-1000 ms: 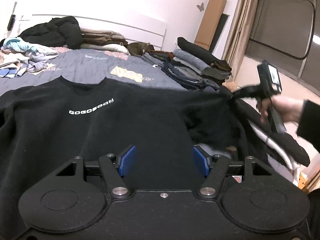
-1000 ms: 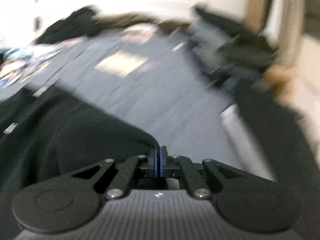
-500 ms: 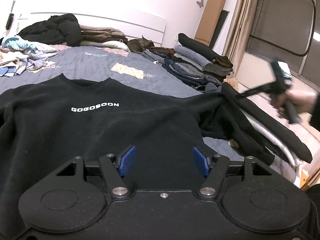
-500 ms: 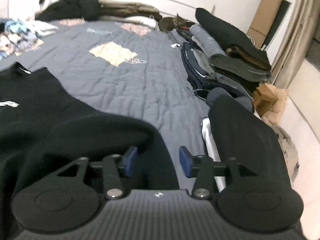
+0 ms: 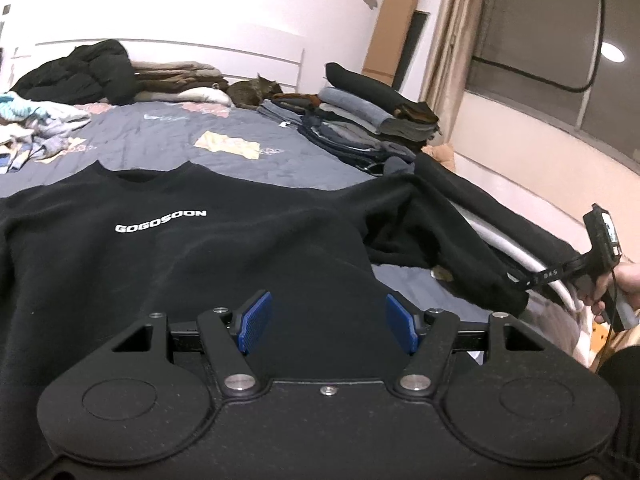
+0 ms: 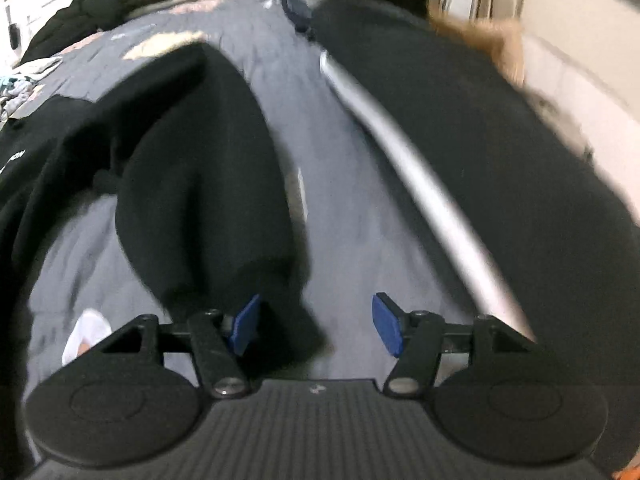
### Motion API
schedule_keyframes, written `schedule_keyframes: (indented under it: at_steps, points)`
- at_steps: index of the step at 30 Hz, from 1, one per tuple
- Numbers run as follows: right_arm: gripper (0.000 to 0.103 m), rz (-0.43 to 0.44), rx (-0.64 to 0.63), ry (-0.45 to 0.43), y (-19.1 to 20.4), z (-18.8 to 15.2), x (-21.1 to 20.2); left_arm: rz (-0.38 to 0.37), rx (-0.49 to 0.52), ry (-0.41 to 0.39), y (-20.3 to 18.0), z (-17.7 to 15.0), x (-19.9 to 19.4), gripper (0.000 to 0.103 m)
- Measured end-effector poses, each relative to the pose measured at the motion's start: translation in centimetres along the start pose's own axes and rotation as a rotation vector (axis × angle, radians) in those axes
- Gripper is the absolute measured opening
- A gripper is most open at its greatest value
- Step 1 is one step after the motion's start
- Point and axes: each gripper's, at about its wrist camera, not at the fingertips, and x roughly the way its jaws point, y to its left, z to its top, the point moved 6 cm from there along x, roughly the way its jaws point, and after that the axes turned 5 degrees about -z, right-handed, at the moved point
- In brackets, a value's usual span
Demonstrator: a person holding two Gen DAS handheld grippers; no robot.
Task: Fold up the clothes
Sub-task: 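Pull the sleeve outward from the body with the right gripper and release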
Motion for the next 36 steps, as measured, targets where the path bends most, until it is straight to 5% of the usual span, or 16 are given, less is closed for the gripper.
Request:
schedule_keyframes:
  at_steps: [6, 8, 11, 21, 26, 30, 36]
  points:
    - [0.056, 0.038, 0.099, 0.004, 1.1, -1.2, 2.0, -0.007, 0.018, 0.010, -0.6, -0.2, 0.6, 0.063]
    - [0.018, 0.083, 0.143, -0.013, 1.4, -1.1, 1.8, -0.009, 0.018, 0.008, -0.7, -0.1, 0.8, 0.063]
    - [0.007, 0.133, 0.217, -0.040, 0.8, -0.2, 0.6, -0.009, 0.018, 0.008, -0.7, -0.2, 0.9, 0.063]
    - [0.006, 0.033, 0.460, -0.330, -10.6, 11.3, -10.5, -0.013, 0.012, -0.001, -0.6, 0.0, 0.7, 0.063]
    - [0.006, 0.000, 0.346, -0.270, -9.0, 16.4, -10.5, -0.012, 0.015, 0.002, -0.6, -0.1, 0.8, 0.063]
    - [0.006, 0.012, 0.187, -0.186, -5.6, 17.4, -10.2, -0.010, 0.012, 0.004, -0.3, 0.0, 0.7, 0.063]
    - [0.011, -0.213, 0.033, -0.124, -4.3, 17.1, -8.5, -0.006, -0.003, 0.003, 0.3, 0.1, 0.4, 0.063]
